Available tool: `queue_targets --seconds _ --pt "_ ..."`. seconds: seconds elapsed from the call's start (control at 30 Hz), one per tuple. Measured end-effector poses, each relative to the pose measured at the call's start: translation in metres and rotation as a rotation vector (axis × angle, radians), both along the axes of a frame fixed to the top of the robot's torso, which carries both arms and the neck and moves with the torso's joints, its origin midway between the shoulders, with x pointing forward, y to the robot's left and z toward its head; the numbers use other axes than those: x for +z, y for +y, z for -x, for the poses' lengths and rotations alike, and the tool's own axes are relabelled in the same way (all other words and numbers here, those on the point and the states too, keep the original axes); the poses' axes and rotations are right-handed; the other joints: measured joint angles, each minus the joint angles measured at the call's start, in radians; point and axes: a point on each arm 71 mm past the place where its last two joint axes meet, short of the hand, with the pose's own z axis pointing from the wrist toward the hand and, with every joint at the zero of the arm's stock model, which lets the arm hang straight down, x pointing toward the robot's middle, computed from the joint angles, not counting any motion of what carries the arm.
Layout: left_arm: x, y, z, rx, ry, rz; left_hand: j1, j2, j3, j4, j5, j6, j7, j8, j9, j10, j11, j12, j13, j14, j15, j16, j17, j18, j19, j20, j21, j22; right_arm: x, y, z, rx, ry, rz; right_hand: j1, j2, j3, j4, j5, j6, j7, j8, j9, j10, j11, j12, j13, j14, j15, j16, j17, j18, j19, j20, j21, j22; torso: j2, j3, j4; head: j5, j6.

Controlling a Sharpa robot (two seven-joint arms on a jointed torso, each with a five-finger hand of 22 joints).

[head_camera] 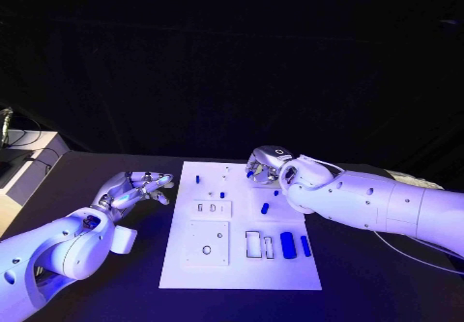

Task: Assemble the parts on the task board

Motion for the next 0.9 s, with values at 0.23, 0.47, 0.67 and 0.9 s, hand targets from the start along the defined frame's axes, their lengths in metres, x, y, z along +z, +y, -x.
queue_targets --seconds 0.23,0.47,0.67,0.9 --pt "0.000 -0.003 0.000 -0.006 0.000 0.003 0.000 0.000 0.000 0.000 0.000 0.000 0.000 0.000 0.000 0.000 0.000 0.000 0.000 0.000 0.000 0.000 0.000 0.000 0.000 0.000 0.000 0.000 0.005 0.024 -0.005 0.007 -0.049 -0.026 0.000 0.000 0.002 -0.003 -0.001 0.000 0.000 -0.001 0.000 0.001 0.000 -0.001 -0.001 0.004 -0.003 0.000 0.003 -0.002 0.000 0.000 0.000 0.000 0.000 -0.0012 0.0011 0.002 0.003" --pt "0.000 -0.004 0.000 -0.009 -0.001 0.004 0.000 0.000 0.000 0.000 0.000 0.000 0.000 0.000 0.000 0.000 0.000 0.000 0.000 0.000 0.000 0.004 -0.001 0.000 0.000 0.000 0.000 -0.002 0.007 0.041 -0.014 0.000 -0.088 -0.031 0.000 0.000 0.001 -0.005 0.003 0.000 0.000 -0.001 0.000 0.003 0.002 -0.004 -0.001 0.004 -0.003 0.000 0.010 -0.007 0.001 -0.001 0.005 0.001 0.001 -0.0032 0.0054 -0.002 0.004" --pt "0.001 -0.005 0.001 -0.013 -0.002 0.005 0.000 0.000 0.000 0.000 0.000 0.000 0.000 0.000 0.000 0.000 0.000 0.000 0.000 0.000 0.000 0.004 -0.001 0.000 0.000 0.000 0.000 -0.002 0.007 0.046 -0.019 -0.015 -0.104 -0.026 0.000 0.000 0.001 -0.005 0.003 0.000 0.000 -0.001 0.000 0.004 0.003 -0.004 -0.002 0.004 -0.003 0.000 0.010 -0.007 0.001 -0.001 0.005 0.001 0.003 -0.0073 0.0127 -0.004 0.005" --pt "0.001 -0.005 0.001 -0.013 -0.002 0.005 0.000 0.000 0.000 0.000 0.000 0.000 0.000 0.000 0.000 0.000 0.000 0.000 0.000 0.000 0.000 0.004 -0.001 0.000 0.000 0.000 0.000 -0.002 0.006 0.047 -0.022 -0.027 -0.112 -0.014 0.000 0.000 -0.003 -0.009 0.003 0.000 0.000 -0.001 0.000 0.004 0.003 0.000 -0.002 0.005 -0.002 -0.004 0.016 -0.008 0.001 -0.001 0.010 0.001 0.004 -0.0094 0.0147 -0.002 0.006"
